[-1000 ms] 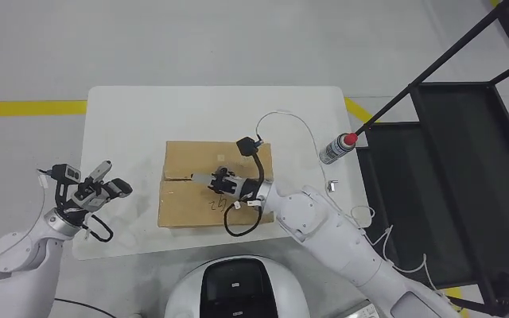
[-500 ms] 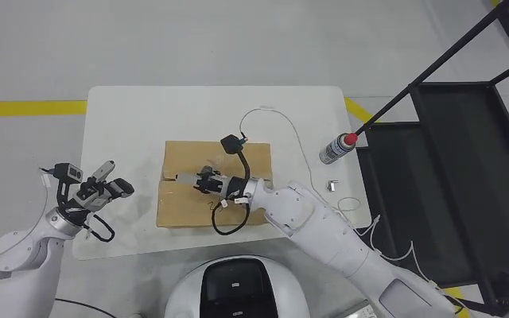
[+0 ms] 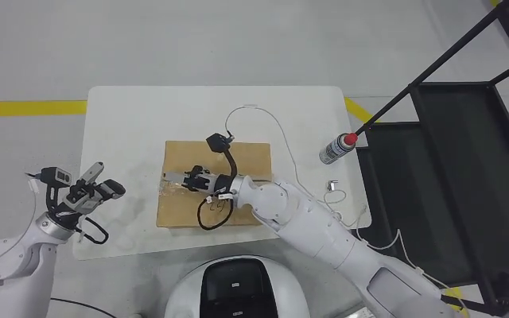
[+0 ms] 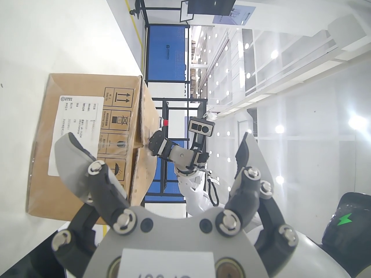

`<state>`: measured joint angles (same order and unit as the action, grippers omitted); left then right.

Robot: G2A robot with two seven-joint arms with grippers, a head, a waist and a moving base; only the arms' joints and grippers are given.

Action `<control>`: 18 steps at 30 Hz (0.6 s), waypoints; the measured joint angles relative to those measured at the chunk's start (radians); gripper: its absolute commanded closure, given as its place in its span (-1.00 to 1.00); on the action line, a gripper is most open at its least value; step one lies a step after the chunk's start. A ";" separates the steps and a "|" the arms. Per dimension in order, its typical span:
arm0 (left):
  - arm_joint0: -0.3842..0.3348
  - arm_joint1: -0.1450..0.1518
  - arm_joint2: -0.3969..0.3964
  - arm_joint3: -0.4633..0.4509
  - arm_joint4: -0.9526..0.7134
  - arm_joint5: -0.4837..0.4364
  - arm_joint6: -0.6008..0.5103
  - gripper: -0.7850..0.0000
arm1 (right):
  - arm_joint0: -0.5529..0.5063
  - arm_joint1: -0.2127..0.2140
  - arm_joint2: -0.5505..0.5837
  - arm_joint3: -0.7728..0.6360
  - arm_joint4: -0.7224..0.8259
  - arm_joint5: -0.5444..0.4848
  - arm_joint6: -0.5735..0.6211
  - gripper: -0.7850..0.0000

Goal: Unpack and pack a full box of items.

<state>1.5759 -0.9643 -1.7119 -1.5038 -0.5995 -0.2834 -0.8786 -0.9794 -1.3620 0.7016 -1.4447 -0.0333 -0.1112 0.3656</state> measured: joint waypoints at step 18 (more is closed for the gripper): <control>-0.005 -0.007 -0.003 -0.007 -0.024 -0.010 -0.014 -1.00 | -0.215 0.076 0.267 -0.255 0.046 0.030 0.227 -1.00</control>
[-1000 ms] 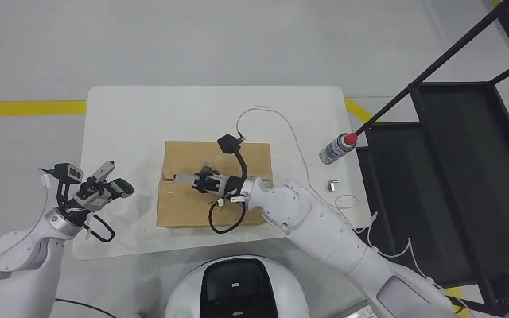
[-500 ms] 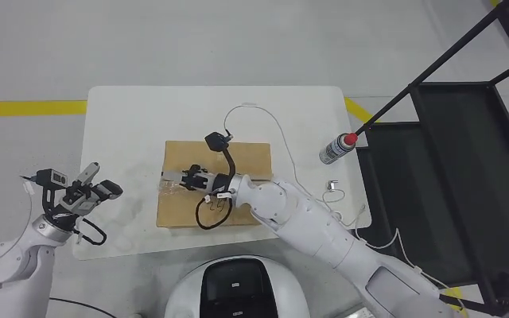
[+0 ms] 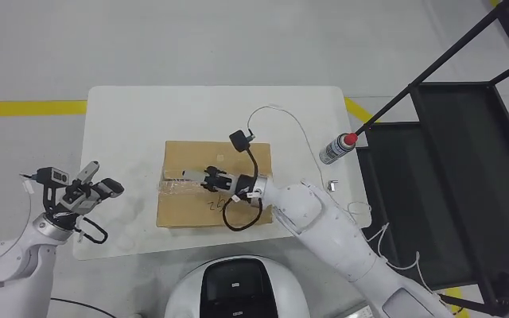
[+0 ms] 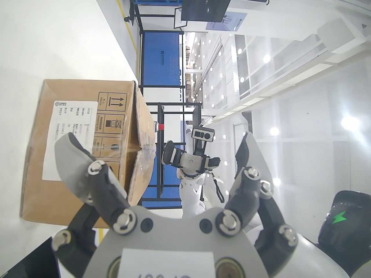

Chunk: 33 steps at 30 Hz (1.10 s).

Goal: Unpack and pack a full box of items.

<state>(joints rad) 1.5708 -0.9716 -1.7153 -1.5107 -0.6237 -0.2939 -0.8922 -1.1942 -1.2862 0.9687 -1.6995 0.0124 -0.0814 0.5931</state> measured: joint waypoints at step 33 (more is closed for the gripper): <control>-0.401 -0.031 0.435 -0.104 0.178 0.188 -0.291 -1.00 | -0.527 0.134 0.654 -0.199 0.220 -0.195 0.343 -1.00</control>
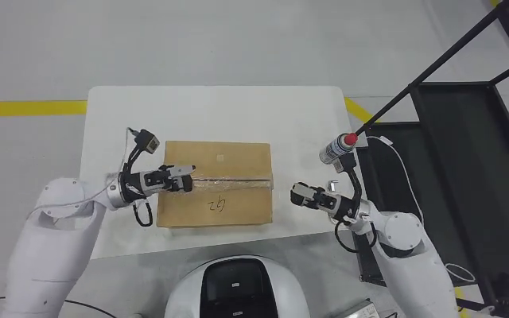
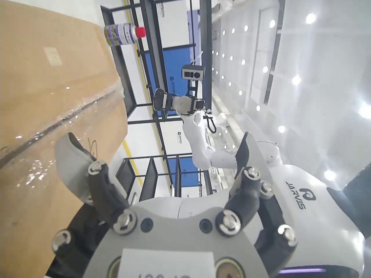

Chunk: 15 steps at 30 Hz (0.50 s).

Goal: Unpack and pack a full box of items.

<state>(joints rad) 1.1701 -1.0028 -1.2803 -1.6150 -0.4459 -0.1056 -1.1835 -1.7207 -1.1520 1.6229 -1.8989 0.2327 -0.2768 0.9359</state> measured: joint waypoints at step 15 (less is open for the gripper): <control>-0.328 -0.130 0.417 0.255 -0.066 -0.062 0.104 -1.00 | -0.097 0.020 0.111 0.035 0.057 -0.054 0.042 -1.00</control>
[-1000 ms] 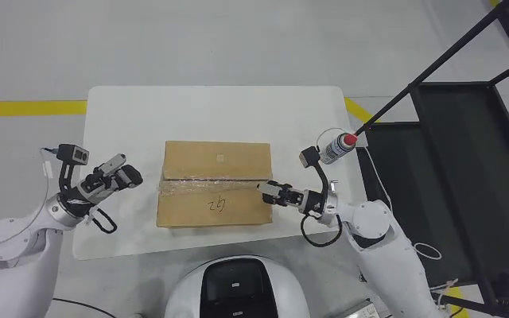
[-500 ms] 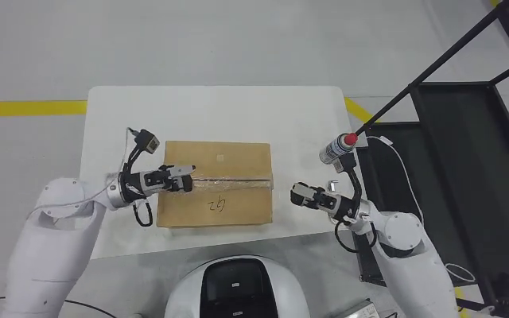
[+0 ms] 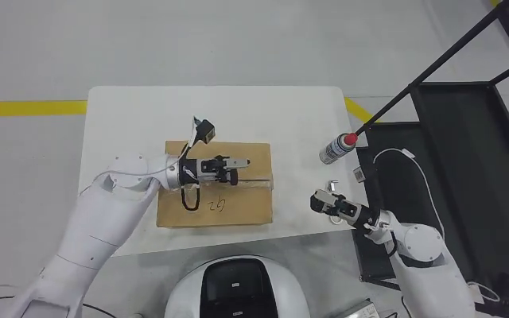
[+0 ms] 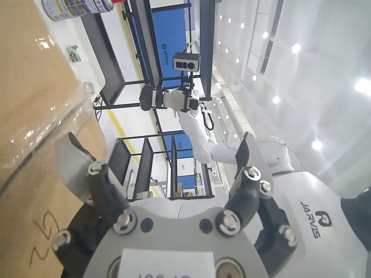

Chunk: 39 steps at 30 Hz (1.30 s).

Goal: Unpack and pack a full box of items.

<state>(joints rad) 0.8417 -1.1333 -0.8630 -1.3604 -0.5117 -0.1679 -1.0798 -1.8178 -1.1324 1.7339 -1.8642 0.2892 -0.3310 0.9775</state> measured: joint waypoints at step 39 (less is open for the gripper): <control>0.049 -0.012 -0.039 0.080 0.239 0.014 0.014 -1.00 | 0.006 0.026 -0.034 -0.043 -0.003 0.013 0.000 -1.00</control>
<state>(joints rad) 0.8906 -1.1454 -0.9018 -1.2802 -0.2723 -0.1539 -1.0660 -1.8121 -1.1067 1.6999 -1.9074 0.2864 -0.3184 0.9771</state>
